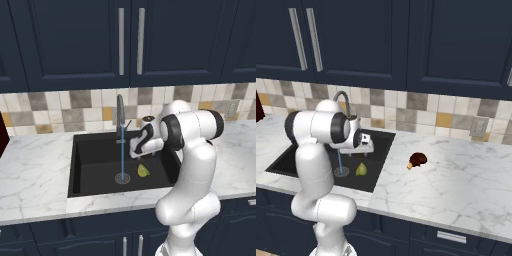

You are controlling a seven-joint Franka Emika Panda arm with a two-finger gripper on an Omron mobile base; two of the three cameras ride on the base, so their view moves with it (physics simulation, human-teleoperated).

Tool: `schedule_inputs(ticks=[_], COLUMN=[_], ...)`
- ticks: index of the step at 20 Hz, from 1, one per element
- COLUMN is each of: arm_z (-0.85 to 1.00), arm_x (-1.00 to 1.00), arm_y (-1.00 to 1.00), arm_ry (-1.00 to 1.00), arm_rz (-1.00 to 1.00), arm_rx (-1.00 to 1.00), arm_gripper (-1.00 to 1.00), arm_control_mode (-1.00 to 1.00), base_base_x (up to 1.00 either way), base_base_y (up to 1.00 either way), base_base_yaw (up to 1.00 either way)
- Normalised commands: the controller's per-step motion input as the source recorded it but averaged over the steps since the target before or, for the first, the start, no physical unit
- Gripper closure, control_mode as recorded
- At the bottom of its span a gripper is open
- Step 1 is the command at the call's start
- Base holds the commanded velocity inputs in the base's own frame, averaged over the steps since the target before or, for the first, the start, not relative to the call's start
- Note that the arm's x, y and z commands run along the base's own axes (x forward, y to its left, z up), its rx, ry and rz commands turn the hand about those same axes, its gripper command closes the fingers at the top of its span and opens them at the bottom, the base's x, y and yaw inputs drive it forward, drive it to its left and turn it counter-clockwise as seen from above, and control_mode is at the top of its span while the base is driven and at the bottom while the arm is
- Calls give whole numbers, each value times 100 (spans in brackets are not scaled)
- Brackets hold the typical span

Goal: Turn on the sink faucet. Then move the lemon wedge from the counter to the sink. Turn off the sink. Move the vegetable from the sink to the pot next to the stove. Finally move the pot to the rear left burner.

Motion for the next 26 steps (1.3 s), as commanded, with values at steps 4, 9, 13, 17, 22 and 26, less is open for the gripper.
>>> schedule_inputs(ticks=[4, 9, 13, 17, 22, 26], arm_z=[18, 15, 14, 26, 37, 34], arm_x=[-15, -19, -30, -33, -29, -23], arm_y=[-15, -19, -9, 0, 0, 0], arm_ry=[-2, -4, -9, -15, -17, -17], arm_rz=[0, 0, 0, 3, 6, 8], arm_rx=[1, 1, 1, 0, 0, 0], arm_gripper=[-100, -100, -100, -100, -100, -100], arm_control_mode=[-100, -100, -100, -100, -100, -100], base_base_x=[0, 0, 0, 0, 0, 0], base_base_y=[0, 0, 0, 0, 0, 0], base_base_yaw=[0, 0, 0, 0, 0, 0])
